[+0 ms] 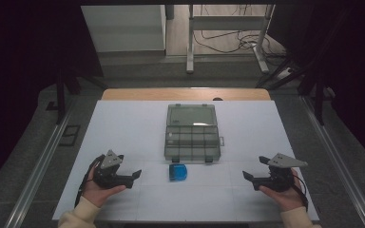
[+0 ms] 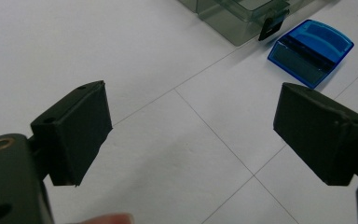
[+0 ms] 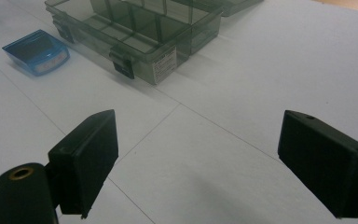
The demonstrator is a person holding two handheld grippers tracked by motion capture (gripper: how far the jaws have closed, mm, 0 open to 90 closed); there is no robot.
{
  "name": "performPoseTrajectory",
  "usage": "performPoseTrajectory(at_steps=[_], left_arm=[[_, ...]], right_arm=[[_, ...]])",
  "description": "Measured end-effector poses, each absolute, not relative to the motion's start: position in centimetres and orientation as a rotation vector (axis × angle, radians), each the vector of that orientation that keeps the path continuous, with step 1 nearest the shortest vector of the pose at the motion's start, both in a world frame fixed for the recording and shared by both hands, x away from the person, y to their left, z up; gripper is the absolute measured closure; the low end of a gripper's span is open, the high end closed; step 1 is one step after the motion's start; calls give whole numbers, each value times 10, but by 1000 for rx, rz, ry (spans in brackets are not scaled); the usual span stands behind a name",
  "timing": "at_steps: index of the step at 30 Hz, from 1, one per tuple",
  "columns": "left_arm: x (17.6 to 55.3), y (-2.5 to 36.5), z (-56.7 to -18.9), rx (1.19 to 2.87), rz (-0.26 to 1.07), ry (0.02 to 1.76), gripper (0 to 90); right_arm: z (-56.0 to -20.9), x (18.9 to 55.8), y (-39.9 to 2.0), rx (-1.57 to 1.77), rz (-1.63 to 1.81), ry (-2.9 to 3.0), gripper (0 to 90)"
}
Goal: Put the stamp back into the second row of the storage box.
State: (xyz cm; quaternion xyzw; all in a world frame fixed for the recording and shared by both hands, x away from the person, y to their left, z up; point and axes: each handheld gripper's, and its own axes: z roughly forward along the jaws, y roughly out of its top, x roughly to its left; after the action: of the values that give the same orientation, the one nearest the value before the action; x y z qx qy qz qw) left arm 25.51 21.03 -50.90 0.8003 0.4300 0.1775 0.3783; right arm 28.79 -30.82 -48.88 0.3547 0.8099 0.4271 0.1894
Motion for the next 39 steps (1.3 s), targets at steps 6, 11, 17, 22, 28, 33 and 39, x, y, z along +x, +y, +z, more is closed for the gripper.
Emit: performPoseTrajectory(at_steps=[6,11,17,22,28,33,39], left_arm=[[257,209,-509,2048,449,1096,123],[258,210,-509,2047,438,1095,121],[258,211,-509,2051,438,1096,123],[259,209,-506,2072,447,1080,127],[257,204,-495,2097,442,1029,130],[257,201,-484,2116,435,991,131],[264,192,-477,2152,406,945,138]], right_arm=[[-489,286,-309,996,1200,2279,123],[-490,288,-310,1002,1197,2276,123],[-492,292,-308,999,1197,2282,127],[-492,294,-305,985,1193,2292,142],[-491,292,-304,979,1185,2293,137],[-491,290,-304,983,1183,2285,137],[-492,290,-302,982,1175,2288,139]])
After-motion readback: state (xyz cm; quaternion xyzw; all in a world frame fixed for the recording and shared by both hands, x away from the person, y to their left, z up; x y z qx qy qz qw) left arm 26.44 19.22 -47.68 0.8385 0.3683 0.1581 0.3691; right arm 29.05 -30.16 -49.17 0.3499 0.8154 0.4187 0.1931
